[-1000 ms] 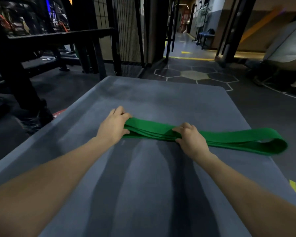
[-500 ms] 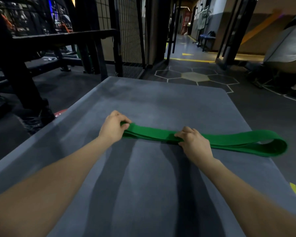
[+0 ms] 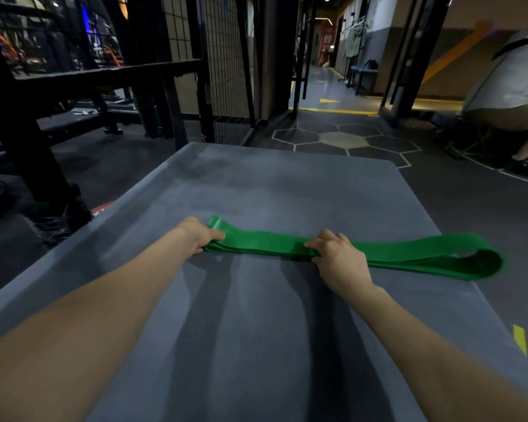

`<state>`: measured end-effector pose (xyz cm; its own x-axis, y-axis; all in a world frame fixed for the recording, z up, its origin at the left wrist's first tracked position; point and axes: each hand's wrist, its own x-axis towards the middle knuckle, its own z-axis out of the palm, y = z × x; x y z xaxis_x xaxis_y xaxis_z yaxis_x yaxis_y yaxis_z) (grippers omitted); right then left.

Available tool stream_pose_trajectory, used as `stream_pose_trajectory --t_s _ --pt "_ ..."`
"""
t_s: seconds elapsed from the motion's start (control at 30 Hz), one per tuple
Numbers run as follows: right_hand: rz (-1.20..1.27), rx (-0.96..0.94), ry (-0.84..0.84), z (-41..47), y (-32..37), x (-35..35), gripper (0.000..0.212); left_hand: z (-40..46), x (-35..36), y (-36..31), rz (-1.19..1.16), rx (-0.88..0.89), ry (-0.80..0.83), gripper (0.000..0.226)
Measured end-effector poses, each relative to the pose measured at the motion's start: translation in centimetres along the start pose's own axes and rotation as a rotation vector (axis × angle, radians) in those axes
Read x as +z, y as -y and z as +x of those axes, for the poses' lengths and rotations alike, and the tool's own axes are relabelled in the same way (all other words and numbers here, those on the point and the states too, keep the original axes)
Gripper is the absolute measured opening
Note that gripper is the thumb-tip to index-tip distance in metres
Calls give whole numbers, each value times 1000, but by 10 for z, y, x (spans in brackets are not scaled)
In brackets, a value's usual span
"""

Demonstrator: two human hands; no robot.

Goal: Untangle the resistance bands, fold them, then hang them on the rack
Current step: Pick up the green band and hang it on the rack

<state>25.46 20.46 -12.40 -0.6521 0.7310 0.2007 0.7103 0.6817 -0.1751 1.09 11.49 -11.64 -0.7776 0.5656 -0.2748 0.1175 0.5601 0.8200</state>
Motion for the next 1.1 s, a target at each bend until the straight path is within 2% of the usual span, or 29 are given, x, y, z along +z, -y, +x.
stream_pose_trajectory --t_s 0.17,0.23,0.33,0.47,0.57,0.63,0.7,0.73,0.8,0.87,0.97,1.03,1.1 --pt "9 0 -14 -1 1 0 35 -20 -1 -8 -277 -12 138 21" --pt "37 2 -1 -3 2 -2 36 -30 -6 -13 -373 -20 180 27" --pt "101 1 6 -7 11 -12 39 -45 -20 -25 -352 8 162 38" --pt "223 -115 -59 -8 45 -34 44 -70 -39 -49 -360 45 142 16" --pt "238 -172 -82 -7 76 -47 48 -91 -41 -69 -403 55 181 14" --pt "232 -139 -136 -8 85 -53 42 -105 -35 -86 -445 76 212 13" --pt "256 -87 -226 -9 81 -60 30 -116 -26 -101 -492 113 259 25" --pt "287 -62 -274 -9 75 -63 24 -120 -22 -107 -519 136 311 29" --pt "358 20 -339 -9 55 -72 17 -129 -11 -111 -581 190 455 23" --pt "434 124 -376 -8 31 -79 15 -128 9 -105 -480 298 482 18" --pt "536 189 -401 -9 -1 -85 12 -116 48 -83 -85 430 277 54" --pt "574 238 -400 -9 -18 -86 12 -111 79 -68 23 424 292 78" --pt "616 310 -393 -10 -34 -86 12 -105 106 -57 93 430 323 90"
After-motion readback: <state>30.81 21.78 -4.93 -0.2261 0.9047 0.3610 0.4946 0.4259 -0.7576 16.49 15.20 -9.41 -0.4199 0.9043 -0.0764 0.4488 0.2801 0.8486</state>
